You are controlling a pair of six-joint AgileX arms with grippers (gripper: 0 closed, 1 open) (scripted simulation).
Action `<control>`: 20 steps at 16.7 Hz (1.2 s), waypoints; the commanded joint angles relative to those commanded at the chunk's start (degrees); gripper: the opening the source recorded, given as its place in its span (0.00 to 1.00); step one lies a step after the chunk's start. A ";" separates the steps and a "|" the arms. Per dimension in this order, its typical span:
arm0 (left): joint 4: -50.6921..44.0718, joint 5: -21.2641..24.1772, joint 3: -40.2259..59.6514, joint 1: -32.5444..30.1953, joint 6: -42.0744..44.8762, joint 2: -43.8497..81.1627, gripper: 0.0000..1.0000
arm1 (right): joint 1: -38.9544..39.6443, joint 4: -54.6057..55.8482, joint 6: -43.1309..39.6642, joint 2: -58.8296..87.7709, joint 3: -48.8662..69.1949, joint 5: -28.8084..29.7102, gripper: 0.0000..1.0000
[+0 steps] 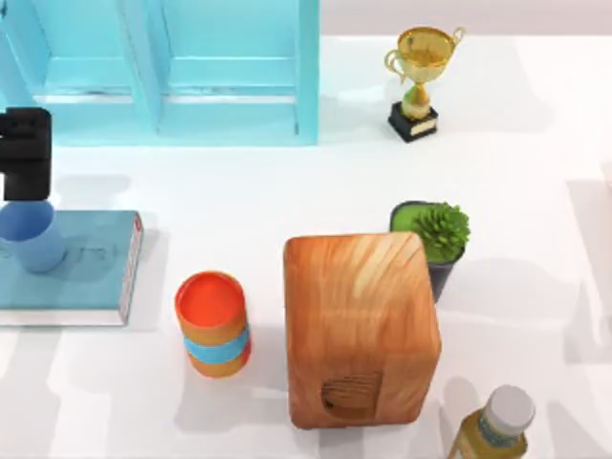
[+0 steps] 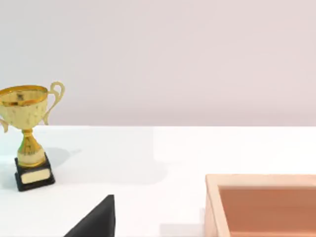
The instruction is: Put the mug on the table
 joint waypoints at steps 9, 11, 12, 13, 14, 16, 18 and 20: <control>-27.47 -0.60 34.55 -1.63 -2.15 37.59 1.00 | 0.00 0.00 0.00 0.00 0.00 0.00 1.00; -29.78 -1.02 36.81 -1.66 -2.34 40.16 1.00 | 0.00 0.00 0.00 0.00 0.00 0.00 1.00; -30.18 -1.10 37.16 -1.66 -2.37 40.58 1.00 | 0.00 0.00 0.00 0.00 0.00 0.00 1.00; -30.18 -1.10 37.16 -1.66 -2.37 40.58 1.00 | 0.00 0.00 0.00 0.00 0.00 0.00 1.00; -30.18 -1.10 37.16 -1.66 -2.37 40.58 1.00 | 0.00 0.00 0.00 0.00 0.00 0.00 1.00; -30.04 -1.03 37.01 -1.40 -2.33 40.45 1.00 | 0.00 0.00 0.00 0.00 0.00 0.00 1.00; -29.13 -1.08 36.09 -1.46 -2.25 40.55 1.00 | 0.00 0.00 0.00 0.00 0.00 0.00 1.00; -25.92 -1.11 32.91 -1.48 -2.17 40.83 1.00 | 0.00 0.00 0.00 0.00 0.00 0.00 1.00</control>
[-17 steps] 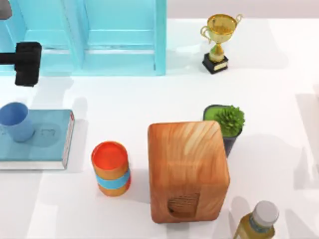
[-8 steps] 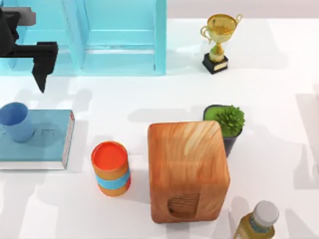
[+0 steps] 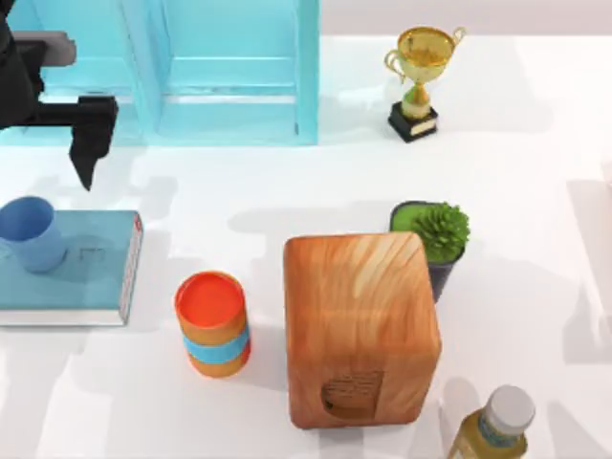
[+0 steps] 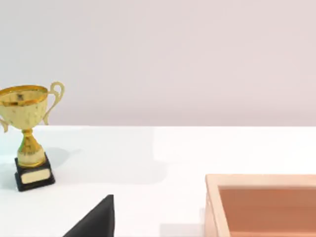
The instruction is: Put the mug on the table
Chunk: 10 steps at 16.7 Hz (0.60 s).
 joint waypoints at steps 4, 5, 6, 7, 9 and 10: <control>11.78 0.01 -10.07 0.08 0.08 0.99 1.00 | 0.00 0.00 0.00 0.00 0.00 0.00 1.00; 14.19 0.01 -12.32 0.10 0.10 1.25 1.00 | 0.00 0.00 0.00 0.00 0.00 0.00 1.00; 15.99 0.02 -14.06 0.11 0.11 1.48 1.00 | 0.00 0.00 0.00 0.00 0.00 0.00 1.00; 17.21 0.02 -15.24 0.12 0.12 1.65 1.00 | 0.00 0.00 0.00 0.00 0.00 0.00 1.00; 17.87 0.02 -15.87 0.12 0.13 1.76 1.00 | 0.00 0.00 0.00 0.00 0.00 0.00 1.00; 17.87 0.02 -15.87 0.12 0.13 1.76 1.00 | 0.00 0.00 0.00 0.00 0.00 0.00 1.00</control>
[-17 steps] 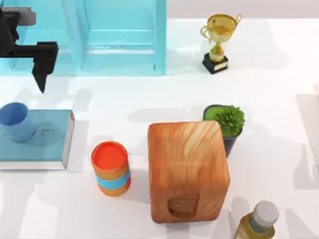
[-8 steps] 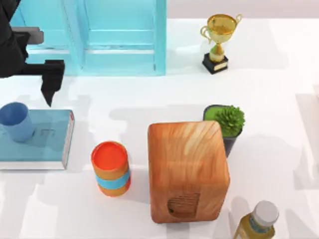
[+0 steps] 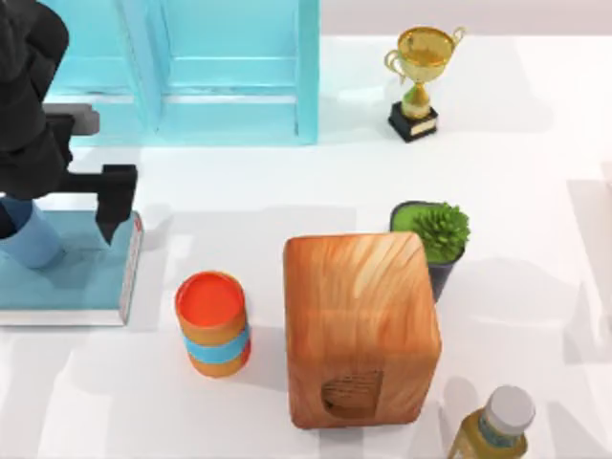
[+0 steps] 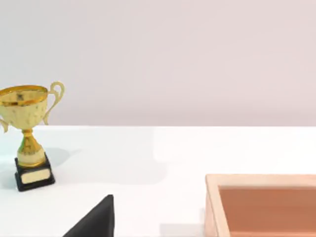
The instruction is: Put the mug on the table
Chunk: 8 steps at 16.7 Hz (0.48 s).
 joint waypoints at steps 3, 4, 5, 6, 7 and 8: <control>0.00 0.00 0.00 0.00 0.00 0.00 0.92 | 0.00 0.00 0.00 0.00 0.00 0.00 1.00; 0.00 0.00 0.00 0.00 0.00 0.00 0.85 | 0.00 0.00 0.00 0.00 0.00 0.00 1.00; 0.00 0.00 0.00 0.00 0.00 0.00 0.77 | 0.00 0.00 0.00 0.00 0.00 0.00 1.00; 0.00 0.00 0.00 0.00 0.00 0.00 0.70 | 0.00 0.00 0.00 0.00 0.00 0.00 1.00; 0.00 0.00 0.00 0.00 0.00 0.00 0.62 | 0.00 0.00 0.00 0.00 0.00 0.00 1.00; 0.00 0.00 0.00 0.00 0.00 0.00 0.55 | 0.00 0.00 0.00 0.00 0.00 0.00 1.00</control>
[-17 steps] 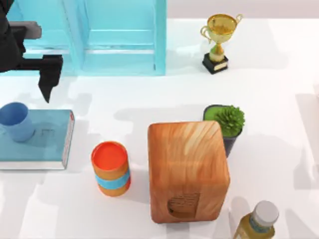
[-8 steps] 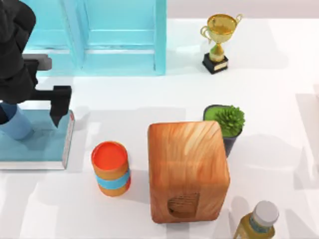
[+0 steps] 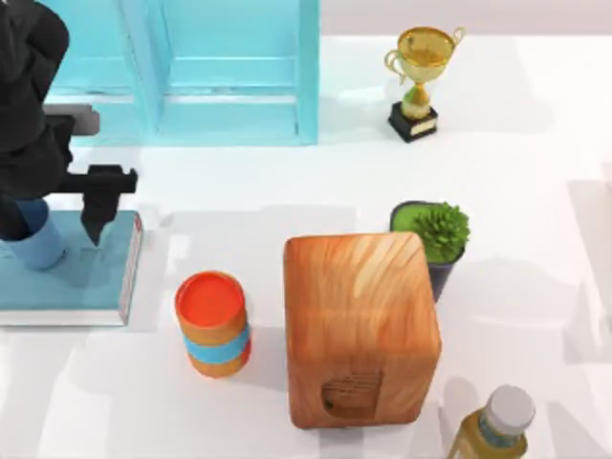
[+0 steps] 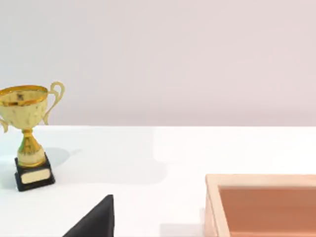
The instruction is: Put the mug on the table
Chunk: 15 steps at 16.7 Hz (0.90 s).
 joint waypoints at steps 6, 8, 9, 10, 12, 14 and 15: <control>0.00 0.00 0.00 0.00 0.00 0.00 0.10 | 0.00 0.00 0.00 0.00 0.00 0.00 1.00; 0.00 0.00 0.00 0.00 0.00 0.00 0.00 | 0.00 0.00 0.00 0.00 0.00 0.00 1.00; 0.00 0.00 0.00 0.00 0.00 0.00 0.00 | 0.00 0.00 0.00 0.00 0.00 0.00 1.00; 0.00 0.00 0.00 0.00 0.00 0.00 0.00 | 0.00 0.00 0.00 0.00 0.00 0.00 1.00; 0.00 0.00 0.00 0.00 0.00 0.00 0.00 | 0.00 0.00 0.00 0.00 0.00 0.00 1.00; 0.00 0.00 0.00 0.00 0.00 0.00 0.00 | 0.00 0.00 0.00 0.00 0.00 0.00 1.00; 0.00 0.00 0.00 0.00 0.00 0.00 0.00 | 0.00 0.00 0.00 0.00 0.00 0.00 1.00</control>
